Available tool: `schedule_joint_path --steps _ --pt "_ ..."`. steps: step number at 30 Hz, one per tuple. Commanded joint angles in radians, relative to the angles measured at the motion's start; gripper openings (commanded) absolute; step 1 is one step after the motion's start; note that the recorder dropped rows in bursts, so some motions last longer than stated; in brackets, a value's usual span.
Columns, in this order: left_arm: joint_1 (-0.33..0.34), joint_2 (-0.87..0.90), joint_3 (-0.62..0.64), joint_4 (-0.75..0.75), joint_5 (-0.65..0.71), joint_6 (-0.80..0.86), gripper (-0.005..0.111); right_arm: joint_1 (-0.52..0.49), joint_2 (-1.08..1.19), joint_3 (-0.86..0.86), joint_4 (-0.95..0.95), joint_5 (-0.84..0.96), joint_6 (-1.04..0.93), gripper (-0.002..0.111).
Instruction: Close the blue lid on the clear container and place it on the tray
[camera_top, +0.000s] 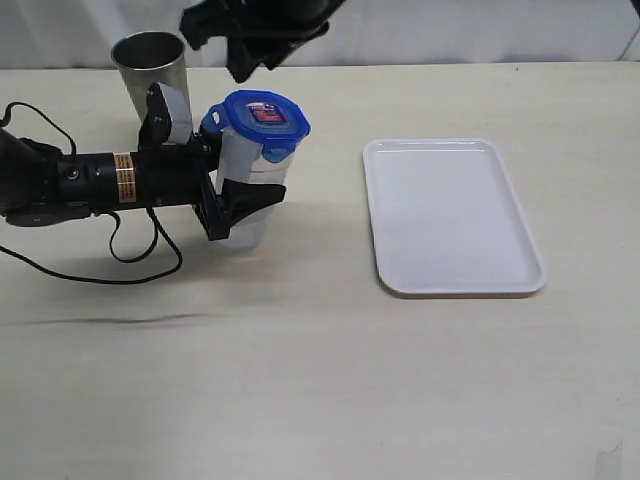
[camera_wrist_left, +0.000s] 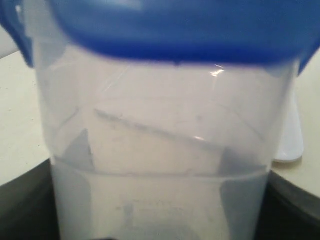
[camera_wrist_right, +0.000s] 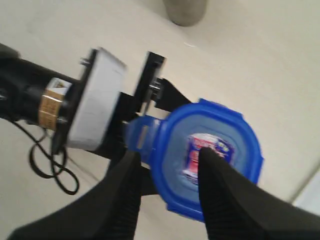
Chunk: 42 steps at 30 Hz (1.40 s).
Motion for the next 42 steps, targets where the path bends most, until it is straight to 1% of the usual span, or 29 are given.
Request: schedule_joint_path --steps 1,2,3,4,5,7,11,16,21,26,31,42 --pt "-0.002 -0.002 -0.006 -0.018 -0.032 -0.002 0.0 0.099 0.035 -0.035 -0.247 0.02 0.091 0.037" --pt "-0.002 -0.002 -0.006 -0.018 -0.032 -0.002 0.0 0.115 0.052 -0.035 -0.326 0.02 0.111 0.037" --pt "-0.002 -0.002 -0.006 -0.018 -0.034 -0.002 0.0 0.129 0.073 -0.035 -0.345 0.02 0.113 0.037" --pt "-0.002 -0.002 -0.006 -0.018 -0.034 -0.002 0.0 0.132 0.084 -0.035 -0.31 0.02 0.101 0.039" --pt "-0.002 -0.002 -0.006 -0.018 -0.038 -0.002 0.0 0.132 0.095 -0.035 -0.268 0.02 0.098 0.045" --pt "-0.002 -0.002 -0.006 -0.018 -0.038 -0.002 0.0 0.132 0.1 -0.035 -0.279 -0.004 0.104 0.048" --pt "-0.002 -0.002 -0.006 -0.018 -0.044 -0.002 0.0 0.132 0.111 -0.035 -0.319 -0.024 0.143 0.047" --pt "-0.002 -0.002 -0.006 -0.018 -0.044 -0.002 0.0 0.132 0.153 -0.035 -0.349 0.005 0.163 0.046" --pt "-0.002 -0.002 -0.006 -0.02 -0.044 -0.002 0.0 0.169 0.171 -0.035 -0.391 0.02 0.151 0.039" --pt "-0.002 -0.002 -0.006 -0.022 -0.05 -0.002 0.0 0.219 0.207 -0.033 -0.52 0.02 0.153 0.039" --pt "-0.002 -0.002 -0.006 -0.022 -0.063 -0.002 0.0 0.235 0.241 -0.033 -0.53 0.02 0.151 0.039" --pt "-0.002 -0.002 -0.006 -0.02 -0.068 -0.002 0.0 0.235 0.247 -0.025 -0.577 0.02 0.129 0.039"
